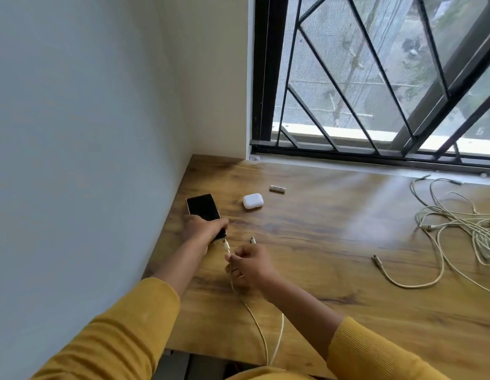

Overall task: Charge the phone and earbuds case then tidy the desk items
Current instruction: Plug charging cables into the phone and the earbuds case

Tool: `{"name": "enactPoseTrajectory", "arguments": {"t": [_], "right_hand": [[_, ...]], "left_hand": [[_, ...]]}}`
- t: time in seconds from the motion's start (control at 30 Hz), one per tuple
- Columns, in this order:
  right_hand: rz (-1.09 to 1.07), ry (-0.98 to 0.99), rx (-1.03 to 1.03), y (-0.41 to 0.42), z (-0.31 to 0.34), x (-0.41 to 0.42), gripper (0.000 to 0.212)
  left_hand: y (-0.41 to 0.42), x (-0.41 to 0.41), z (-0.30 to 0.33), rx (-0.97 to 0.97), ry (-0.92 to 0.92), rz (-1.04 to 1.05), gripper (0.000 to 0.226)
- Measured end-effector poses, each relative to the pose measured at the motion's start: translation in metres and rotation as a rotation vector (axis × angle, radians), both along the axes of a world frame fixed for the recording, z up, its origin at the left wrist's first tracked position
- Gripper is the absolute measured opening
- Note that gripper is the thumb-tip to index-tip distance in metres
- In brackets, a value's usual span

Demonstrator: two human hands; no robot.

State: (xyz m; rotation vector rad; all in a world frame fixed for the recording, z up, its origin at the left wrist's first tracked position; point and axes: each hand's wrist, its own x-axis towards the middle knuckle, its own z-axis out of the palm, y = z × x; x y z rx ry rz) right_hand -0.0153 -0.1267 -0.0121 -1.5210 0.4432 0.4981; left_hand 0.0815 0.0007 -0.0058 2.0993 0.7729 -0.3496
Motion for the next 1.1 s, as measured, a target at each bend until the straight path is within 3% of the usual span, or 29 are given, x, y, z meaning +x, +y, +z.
{"name": "enactPoseTrajectory", "arguments": {"t": [0.1, 0.2, 0.3, 0.67, 0.93, 1.1], "right_hand": [[0.025, -0.043, -0.019, -0.009, 0.010, -0.001, 0.018], [0.056, -0.089, -0.041, -0.016, 0.021, -0.003, 0.018], [0.079, -0.114, -0.054, -0.020, 0.029, -0.008, 0.019], [0.203, -0.214, -0.128, -0.025, 0.057, -0.024, 0.020], [0.246, -0.231, -0.122, -0.034, 0.077, -0.034, 0.021], [0.222, -0.238, -0.106, -0.038, 0.084, -0.036, 0.017]], "left_hand": [[0.000, -0.010, 0.003, -0.227, -0.077, 0.093, 0.076], [-0.002, -0.020, 0.012, -0.452, -0.134, 0.193, 0.052], [-0.002, -0.027, 0.023, -0.618, -0.135, 0.282, 0.058], [-0.005, -0.058, 0.047, -0.887, -0.103, 0.338, 0.031], [-0.003, -0.075, 0.042, -1.238, -0.119, 0.534, 0.037], [0.001, -0.086, 0.049, -1.377, -0.176, 0.531, 0.032]]}}
